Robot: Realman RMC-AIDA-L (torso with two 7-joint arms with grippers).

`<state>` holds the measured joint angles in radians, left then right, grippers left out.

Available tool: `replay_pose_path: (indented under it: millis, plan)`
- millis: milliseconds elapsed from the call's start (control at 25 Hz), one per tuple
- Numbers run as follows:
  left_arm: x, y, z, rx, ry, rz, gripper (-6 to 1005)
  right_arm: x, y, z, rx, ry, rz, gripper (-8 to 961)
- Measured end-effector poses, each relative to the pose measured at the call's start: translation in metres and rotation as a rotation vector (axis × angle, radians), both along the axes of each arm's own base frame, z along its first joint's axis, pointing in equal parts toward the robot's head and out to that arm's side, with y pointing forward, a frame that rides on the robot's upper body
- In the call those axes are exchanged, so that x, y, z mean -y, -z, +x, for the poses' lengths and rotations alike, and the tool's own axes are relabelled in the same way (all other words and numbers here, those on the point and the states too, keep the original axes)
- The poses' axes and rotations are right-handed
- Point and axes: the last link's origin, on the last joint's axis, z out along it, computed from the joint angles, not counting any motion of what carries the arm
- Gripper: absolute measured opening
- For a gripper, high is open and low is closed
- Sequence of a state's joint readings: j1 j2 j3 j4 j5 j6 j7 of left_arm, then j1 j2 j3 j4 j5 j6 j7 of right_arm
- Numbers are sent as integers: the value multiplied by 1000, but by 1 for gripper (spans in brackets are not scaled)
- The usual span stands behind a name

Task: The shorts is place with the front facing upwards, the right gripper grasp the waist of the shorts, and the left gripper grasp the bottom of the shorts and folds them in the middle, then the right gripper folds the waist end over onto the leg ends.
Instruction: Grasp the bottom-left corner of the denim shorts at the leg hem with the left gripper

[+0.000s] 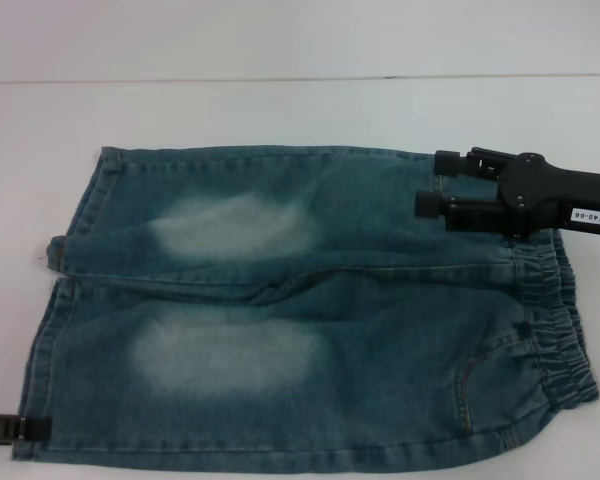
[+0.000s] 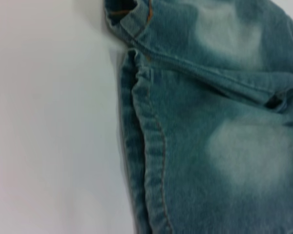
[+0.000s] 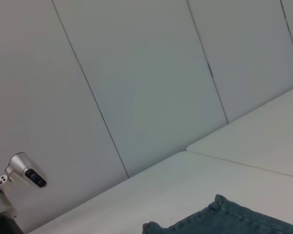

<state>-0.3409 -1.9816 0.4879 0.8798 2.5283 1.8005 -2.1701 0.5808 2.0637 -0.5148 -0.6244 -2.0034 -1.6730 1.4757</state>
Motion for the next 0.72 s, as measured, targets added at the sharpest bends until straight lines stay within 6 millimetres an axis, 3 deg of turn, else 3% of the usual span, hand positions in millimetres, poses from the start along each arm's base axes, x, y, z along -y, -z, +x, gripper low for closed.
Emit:
replay_pose_path:
  millis: [720]
  plan:
    - [-11, 11, 13, 7, 42, -42, 872, -6, 0, 0, 19, 4, 17, 896]
